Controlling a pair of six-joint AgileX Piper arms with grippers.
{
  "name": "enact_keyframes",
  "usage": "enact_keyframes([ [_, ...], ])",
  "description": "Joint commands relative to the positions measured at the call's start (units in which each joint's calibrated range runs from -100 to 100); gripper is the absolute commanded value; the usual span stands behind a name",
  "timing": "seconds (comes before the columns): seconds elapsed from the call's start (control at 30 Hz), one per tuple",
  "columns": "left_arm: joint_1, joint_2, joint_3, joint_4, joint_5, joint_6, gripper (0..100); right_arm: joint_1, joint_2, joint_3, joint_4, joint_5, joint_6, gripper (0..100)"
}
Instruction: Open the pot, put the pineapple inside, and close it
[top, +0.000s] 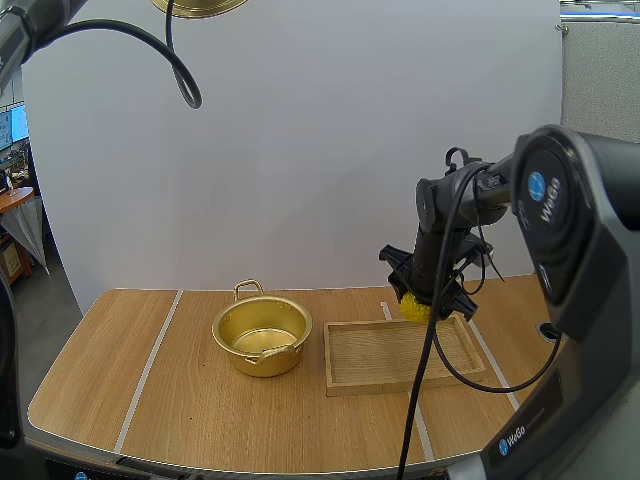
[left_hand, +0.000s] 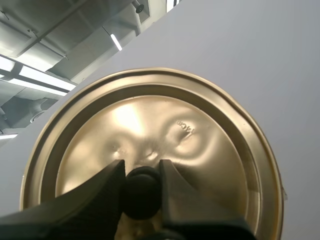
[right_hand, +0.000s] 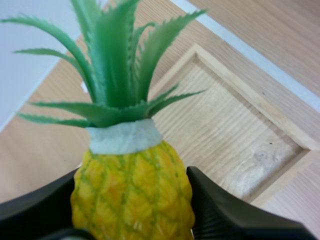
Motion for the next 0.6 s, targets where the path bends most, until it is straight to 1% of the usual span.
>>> enact_keyframes([
  [0.0, -0.09, -0.5, -0.8, -0.5, -2.0, -0.2, 0, 0.1, -4.7, -0.3, 1.4, -3.1, -6.9, 0],
  [0.1, -0.09, -0.5, -0.8, -0.5, -2.0, -0.2, 0, 1.5, -8.8, -0.3, 1.5, -5.1, -18.8, 0],
  [0.17, -0.09, -0.5, -0.8, -0.5, -2.0, -0.2, 0, 2.4, -11.6, -0.3, 1.3, -4.2, -26.5, 0],
  [0.2, -0.09, -0.5, -0.8, -0.5, -2.0, -0.2, 0, 2.7, -13.0, -0.3, 1.0, -2.7, -29.8, 0],
  [0.23, -0.09, -0.5, -0.8, -0.5, -2.0, -0.2, 0, 2.8, -14.2, -0.3, 0.6, -1.1, -31.7, 0],
  [0.27, -0.09, -0.5, -0.8, -0.5, -2.0, -0.2, 0, 2.8, -15.6, -0.3, -0.4, 1.6, -32.8, 0],
  [0.37, -0.09, -0.5, -0.8, -0.5, -2.0, -0.2, 0, 2.8, -19.9, -0.3, -4.3, 9.1, -32.0, 0],
  [0.57, -0.09, -0.5, -0.8, -0.5, -2.0, -0.2, 0, 2.8, -29.3, -0.3, -8.1, 10.0, -31.6, 0],
])
